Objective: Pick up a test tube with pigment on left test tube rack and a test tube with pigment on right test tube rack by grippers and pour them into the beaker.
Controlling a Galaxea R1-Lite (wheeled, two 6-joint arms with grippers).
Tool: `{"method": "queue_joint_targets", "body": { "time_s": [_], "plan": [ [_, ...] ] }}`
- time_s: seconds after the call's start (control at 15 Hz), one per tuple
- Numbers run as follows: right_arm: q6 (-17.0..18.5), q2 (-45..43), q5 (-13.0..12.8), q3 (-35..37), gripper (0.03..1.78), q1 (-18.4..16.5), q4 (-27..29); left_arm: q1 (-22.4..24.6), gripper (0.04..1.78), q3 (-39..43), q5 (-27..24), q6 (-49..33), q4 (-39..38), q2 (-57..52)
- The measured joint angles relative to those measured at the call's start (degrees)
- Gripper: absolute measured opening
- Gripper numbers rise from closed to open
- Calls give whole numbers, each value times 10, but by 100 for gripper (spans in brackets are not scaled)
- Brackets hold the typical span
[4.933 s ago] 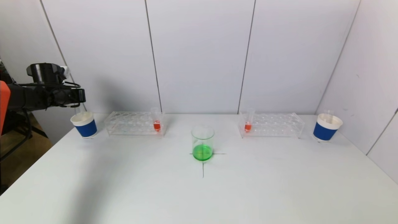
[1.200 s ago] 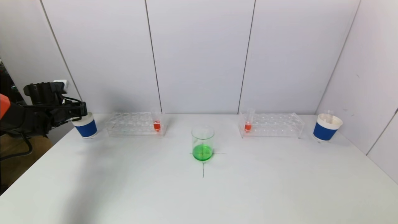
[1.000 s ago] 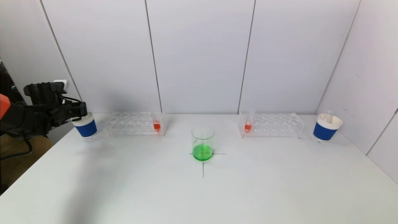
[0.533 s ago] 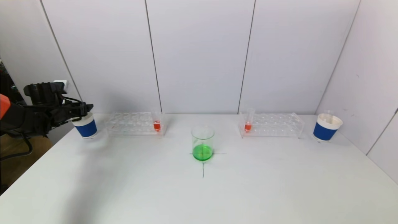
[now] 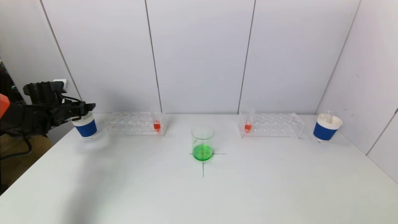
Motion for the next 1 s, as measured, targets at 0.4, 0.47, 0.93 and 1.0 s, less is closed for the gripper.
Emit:
{"method": "queue_joint_targets", "body": {
  "time_s": [0.4, 0.47, 0.93, 1.0],
  "plan": [
    [0, 0, 0, 0, 176, 0, 0, -61, 176, 4, 0, -10, 6, -56],
    [0, 0, 0, 0, 176, 0, 0, -79, 176, 9, 0, -11, 6, -73],
    [0, 0, 0, 0, 176, 0, 0, -165, 176, 70, -1, -28, 47, -234],
    [0, 0, 0, 0, 176, 0, 0, -168, 176, 84, -2, -28, 56, -264]
  ]
}}
